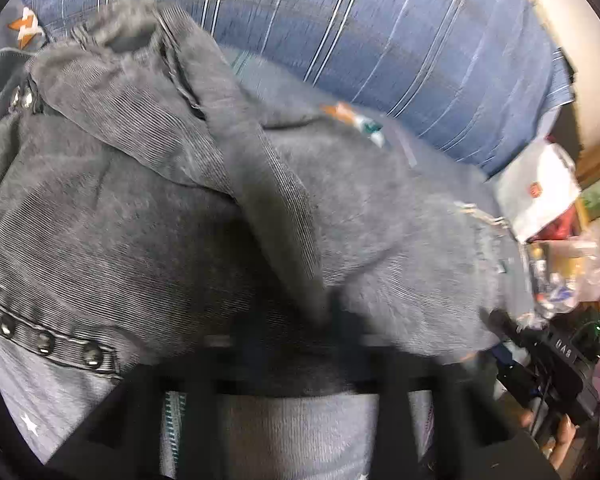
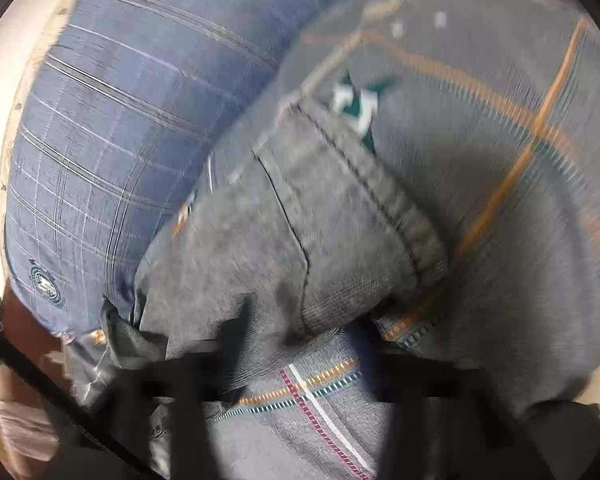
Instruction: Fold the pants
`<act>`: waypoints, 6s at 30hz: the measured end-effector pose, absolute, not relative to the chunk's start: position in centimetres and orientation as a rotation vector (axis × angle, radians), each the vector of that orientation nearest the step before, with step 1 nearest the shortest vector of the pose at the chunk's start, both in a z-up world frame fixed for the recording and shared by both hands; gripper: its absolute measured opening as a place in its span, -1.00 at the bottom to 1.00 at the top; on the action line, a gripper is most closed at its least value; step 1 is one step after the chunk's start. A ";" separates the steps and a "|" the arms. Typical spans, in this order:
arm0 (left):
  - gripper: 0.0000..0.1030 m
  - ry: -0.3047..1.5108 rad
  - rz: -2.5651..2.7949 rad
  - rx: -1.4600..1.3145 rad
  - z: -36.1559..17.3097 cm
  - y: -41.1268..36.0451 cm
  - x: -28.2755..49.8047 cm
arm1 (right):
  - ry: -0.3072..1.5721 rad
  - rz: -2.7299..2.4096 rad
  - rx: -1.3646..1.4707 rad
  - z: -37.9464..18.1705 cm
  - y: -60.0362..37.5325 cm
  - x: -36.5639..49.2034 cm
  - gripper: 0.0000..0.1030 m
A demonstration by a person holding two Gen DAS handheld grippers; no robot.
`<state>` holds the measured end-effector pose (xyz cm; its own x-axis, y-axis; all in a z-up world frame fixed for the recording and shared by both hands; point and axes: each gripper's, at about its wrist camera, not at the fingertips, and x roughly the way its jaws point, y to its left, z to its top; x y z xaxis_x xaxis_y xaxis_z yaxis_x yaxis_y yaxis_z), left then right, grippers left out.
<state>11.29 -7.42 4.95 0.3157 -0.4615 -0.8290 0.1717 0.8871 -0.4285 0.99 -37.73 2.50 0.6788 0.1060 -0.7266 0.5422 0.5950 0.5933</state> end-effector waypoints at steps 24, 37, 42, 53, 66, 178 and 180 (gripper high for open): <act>0.33 1.141 -0.113 -0.537 5.7 10.4 18.7 | 1.227 0.414 0.520 3.8 -16.4 35.2 0.58; 0.34 1.058 -0.117 -0.675 8.7 15.1 17.4 | 1.002 0.607 0.103 11.8 -8.0 25.0 -0.89; 0.45 0.983 -0.159 -0.727 10.2 15.9 16.4 | 0.990 0.655 0.026 9.3 -5.7 17.4 -0.89; 0.29 1.136 -0.050 -0.456 7.9 12.0 16.4 | 1.054 0.649 0.229 2.7 -5.2 12.1 -0.31; -0.53 1.229 0.071 -0.585 4.8 15.2 16.7 | 0.855 0.120 0.603 7.6 -30.4 3.6 0.35; -0.76 1.037 -0.917 0.159 7.7 -29.4 3.7 | 0.740 0.031 1.265 1.5 -49.1 2.5 0.32; -0.76 1.044 -0.919 0.154 7.4 -29.2 3.5 | 0.769 0.064 1.275 0.9 -48.3 3.4 0.36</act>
<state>3.47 -29.23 7.39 0.1804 -0.5792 -0.7950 0.7155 0.6319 -0.2980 3.36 -48.32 0.92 0.7536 0.4489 -0.4801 0.3629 0.3249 0.8734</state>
